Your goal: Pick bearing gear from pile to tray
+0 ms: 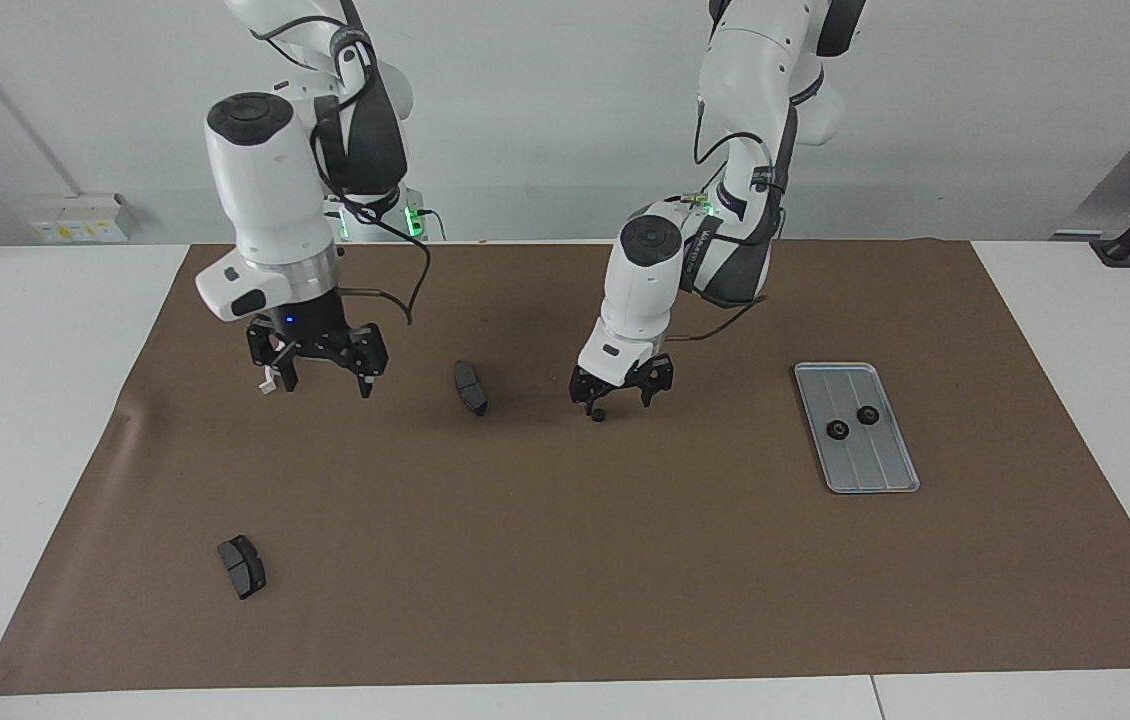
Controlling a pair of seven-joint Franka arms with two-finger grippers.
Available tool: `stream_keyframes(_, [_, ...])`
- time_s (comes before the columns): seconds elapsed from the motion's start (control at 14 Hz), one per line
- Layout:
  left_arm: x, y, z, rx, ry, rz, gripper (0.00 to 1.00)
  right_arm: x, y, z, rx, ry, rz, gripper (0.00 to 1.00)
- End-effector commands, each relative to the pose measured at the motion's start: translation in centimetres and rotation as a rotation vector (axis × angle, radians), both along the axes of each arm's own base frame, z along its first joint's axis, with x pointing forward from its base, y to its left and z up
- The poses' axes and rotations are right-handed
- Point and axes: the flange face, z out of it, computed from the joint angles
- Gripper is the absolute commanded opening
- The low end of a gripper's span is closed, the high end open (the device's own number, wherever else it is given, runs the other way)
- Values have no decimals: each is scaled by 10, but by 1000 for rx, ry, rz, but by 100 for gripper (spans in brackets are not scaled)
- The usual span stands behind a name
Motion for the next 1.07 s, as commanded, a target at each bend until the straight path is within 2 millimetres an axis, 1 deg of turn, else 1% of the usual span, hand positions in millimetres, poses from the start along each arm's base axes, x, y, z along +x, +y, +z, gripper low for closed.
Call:
stream_keyframes(0.0, [-2, -10, -13, 12, -29, 9, 96, -19, -35, 21, -2, 32, 15, 100])
stream_keyframes(0.14, [-5, -10, -20, 19, -21, 5, 90, -30, -72, 43, 42, 53, 10, 100])
stream_keyframes(0.21, [-6, -8, -23, 20, -20, 6, 87, -32, -82, 53, 52, 67, 17, 100])
stream_keyframes(0.36, [-10, -9, -28, 17, -23, 1, 79, -40, -94, 81, 45, 102, 32, 100])
stream_keyframes(0.43, [-11, -9, -29, 16, -24, 0, 77, -47, -94, 93, 40, 120, 31, 100])
stream_keyframes(0.5, [-14, -10, -32, 19, -21, -3, 74, -53, -92, 99, 38, 130, 36, 100])
stream_keyframes(0.57, [-19, -13, -34, 21, -17, -13, 72, -57, -98, 100, 40, 135, 27, 100])
stream_keyframes(0.64, [-21, -14, -35, 22, -16, -16, 68, -59, -100, 96, 42, 138, 21, 100])
stream_keyframes(0.71, [-22, -14, -35, 23, -15, -17, 65, -60, -100, 93, 43, 142, 24, 100])
stream_keyframes(1.0, [-31, -19, -39, 27, -8, -29, 51, -62, -101, 91, 42, 153, 24, 100])
